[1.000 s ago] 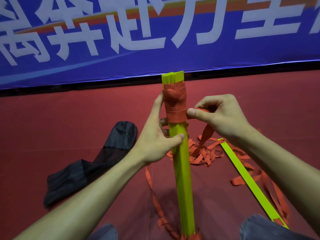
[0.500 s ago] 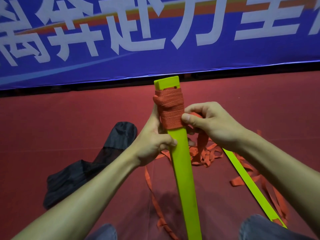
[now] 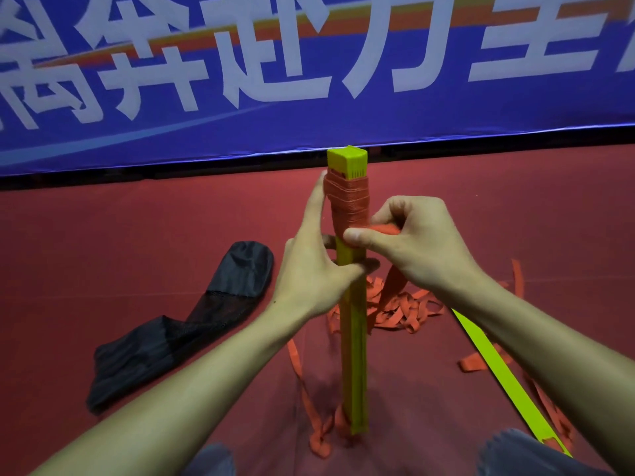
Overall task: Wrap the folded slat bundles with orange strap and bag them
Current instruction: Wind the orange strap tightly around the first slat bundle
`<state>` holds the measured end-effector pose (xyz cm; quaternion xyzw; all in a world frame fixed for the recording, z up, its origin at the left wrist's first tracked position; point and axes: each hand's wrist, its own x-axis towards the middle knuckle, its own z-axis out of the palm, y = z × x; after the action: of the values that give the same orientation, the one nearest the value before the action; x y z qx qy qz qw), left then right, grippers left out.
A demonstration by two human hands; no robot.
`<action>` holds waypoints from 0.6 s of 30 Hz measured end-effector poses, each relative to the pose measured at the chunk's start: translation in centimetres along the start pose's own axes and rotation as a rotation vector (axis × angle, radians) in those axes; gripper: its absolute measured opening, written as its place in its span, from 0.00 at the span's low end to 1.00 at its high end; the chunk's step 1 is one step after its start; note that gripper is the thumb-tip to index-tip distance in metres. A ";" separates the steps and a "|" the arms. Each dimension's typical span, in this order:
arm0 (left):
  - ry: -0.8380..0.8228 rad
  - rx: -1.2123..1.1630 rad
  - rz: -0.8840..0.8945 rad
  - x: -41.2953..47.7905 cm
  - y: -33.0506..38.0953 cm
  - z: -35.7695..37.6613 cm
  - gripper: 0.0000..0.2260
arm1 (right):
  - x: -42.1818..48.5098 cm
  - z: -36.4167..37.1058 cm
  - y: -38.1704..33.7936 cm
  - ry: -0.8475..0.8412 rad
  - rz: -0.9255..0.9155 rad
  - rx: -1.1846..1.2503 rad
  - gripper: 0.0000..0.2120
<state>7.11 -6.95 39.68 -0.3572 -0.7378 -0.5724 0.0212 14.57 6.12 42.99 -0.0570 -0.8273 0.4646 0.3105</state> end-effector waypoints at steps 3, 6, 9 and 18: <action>-0.031 -0.094 0.010 0.1 0.2 -0.6 0.53 | 0.5 -1.0 0.6 -0.051 -0.052 -0.015 0.10; -0.094 -0.189 -0.005 0.0 -0.1 -1.2 0.52 | 0.8 -2.0 1.2 -0.084 -0.075 -0.005 0.08; -0.159 -0.281 -0.024 -0.4 -0.3 -1.3 0.50 | 0.9 -2.4 1.6 -0.114 -0.086 0.030 0.07; -0.286 -0.482 -0.016 -0.4 -0.2 -0.7 0.40 | 0.9 -2.3 1.6 -0.173 -0.045 0.196 0.06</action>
<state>7.06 -7.75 39.56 -0.4232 -0.5788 -0.6752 -0.1731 14.88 9.06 42.96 0.0326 -0.8026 0.5393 0.2527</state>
